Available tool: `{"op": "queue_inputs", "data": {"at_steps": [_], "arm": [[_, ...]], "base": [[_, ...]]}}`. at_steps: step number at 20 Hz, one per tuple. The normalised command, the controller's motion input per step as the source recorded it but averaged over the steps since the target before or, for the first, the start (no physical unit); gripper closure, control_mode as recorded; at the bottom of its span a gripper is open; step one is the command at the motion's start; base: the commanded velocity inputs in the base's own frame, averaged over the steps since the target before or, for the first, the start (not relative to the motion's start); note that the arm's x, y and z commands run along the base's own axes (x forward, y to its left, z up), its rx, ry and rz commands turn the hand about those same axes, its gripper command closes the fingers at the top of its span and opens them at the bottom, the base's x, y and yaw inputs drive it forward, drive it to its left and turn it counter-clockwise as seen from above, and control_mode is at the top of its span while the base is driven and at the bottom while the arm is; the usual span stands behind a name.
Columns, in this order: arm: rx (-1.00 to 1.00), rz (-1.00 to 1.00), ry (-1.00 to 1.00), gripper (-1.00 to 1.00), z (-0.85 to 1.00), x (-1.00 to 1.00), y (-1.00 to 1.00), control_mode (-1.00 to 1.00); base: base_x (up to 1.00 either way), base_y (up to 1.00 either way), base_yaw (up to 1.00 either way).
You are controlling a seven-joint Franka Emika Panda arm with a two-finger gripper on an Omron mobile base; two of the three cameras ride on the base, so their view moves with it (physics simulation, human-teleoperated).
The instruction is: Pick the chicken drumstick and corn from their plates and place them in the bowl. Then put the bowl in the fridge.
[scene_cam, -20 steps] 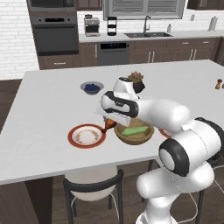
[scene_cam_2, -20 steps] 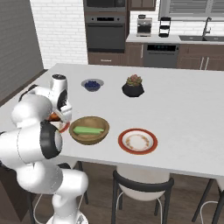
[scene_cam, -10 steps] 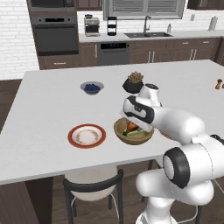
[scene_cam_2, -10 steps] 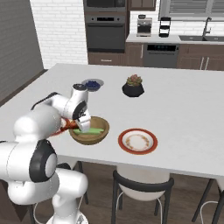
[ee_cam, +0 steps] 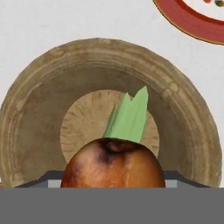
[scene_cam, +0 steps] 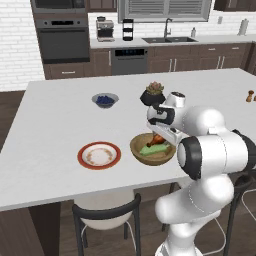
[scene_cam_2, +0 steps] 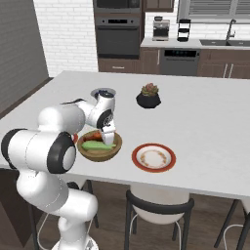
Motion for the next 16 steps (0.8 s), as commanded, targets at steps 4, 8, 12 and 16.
{"op": "queue_inputs", "data": {"at_steps": [4,8,12,16], "arm": [[0.00,-0.12,0.14,1.00,-0.30,0.00,0.01,-1.00],[0.00,-0.12,0.11,1.00,-0.31,-0.09,0.00,-1.00],[0.00,-0.11,0.06,1.00,-0.23,-0.14,0.00,-1.00],[0.00,-0.10,0.05,1.00,-0.22,-0.03,0.03,-1.00]], "base": [[0.00,0.00,0.00],[0.00,0.00,0.00],[0.00,0.00,0.00],[0.00,0.00,0.00]]}}
